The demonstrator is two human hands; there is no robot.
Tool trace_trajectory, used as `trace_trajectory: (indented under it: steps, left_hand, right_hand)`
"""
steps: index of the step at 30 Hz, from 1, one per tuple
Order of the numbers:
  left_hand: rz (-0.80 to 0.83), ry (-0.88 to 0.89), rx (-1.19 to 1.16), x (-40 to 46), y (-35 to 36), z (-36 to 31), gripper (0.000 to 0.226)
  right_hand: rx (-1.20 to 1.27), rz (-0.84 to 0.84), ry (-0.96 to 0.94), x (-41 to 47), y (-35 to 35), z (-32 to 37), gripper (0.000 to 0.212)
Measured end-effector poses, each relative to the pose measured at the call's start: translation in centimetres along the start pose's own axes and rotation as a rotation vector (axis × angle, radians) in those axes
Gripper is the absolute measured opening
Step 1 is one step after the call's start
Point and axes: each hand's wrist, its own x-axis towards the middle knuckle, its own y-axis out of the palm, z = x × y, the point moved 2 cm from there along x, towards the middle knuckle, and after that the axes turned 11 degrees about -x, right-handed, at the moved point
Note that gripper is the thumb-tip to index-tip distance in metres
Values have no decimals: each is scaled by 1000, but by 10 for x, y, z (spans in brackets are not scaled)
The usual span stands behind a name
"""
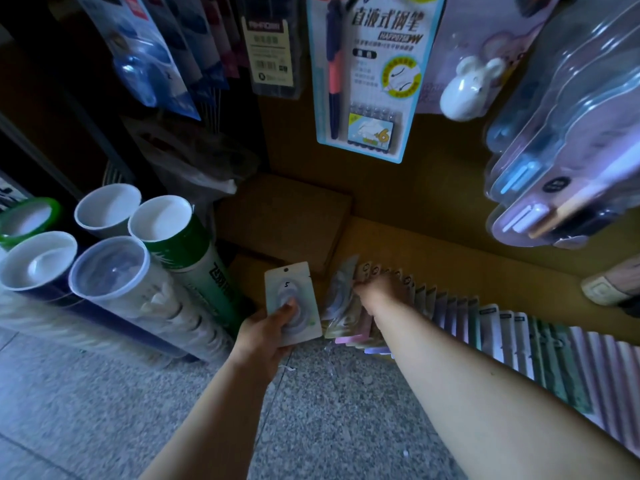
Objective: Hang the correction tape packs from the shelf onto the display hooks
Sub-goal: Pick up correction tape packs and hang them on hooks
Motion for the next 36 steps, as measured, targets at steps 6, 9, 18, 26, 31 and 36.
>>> trace_trajectory:
  steps: [6, 9, 18, 26, 31, 36]
  left_hand:
    - [-29, -13, 0, 13, -10, 7, 43]
    - [-45, -14, 3, 18, -13, 9, 41]
    - [-77, 39, 29, 16, -18, 7, 34]
    - [-1, 101, 132, -33, 15, -4, 36]
    - [188, 81, 65, -82, 41, -29, 26]
    - [283, 136, 104, -131, 53, -53, 38]
  right_hand:
    - [-194, 13, 2, 18, 21, 7, 29]
    - [-188, -23, 22, 21, 27, 8, 26]
    - [-13, 5, -70, 5, 7, 6, 16]
    - [259, 168, -230, -64, -58, -2, 20]
    - [266, 194, -341, -106, -89, -2, 16]
    - [320, 163, -447, -137, -114, 4, 23]
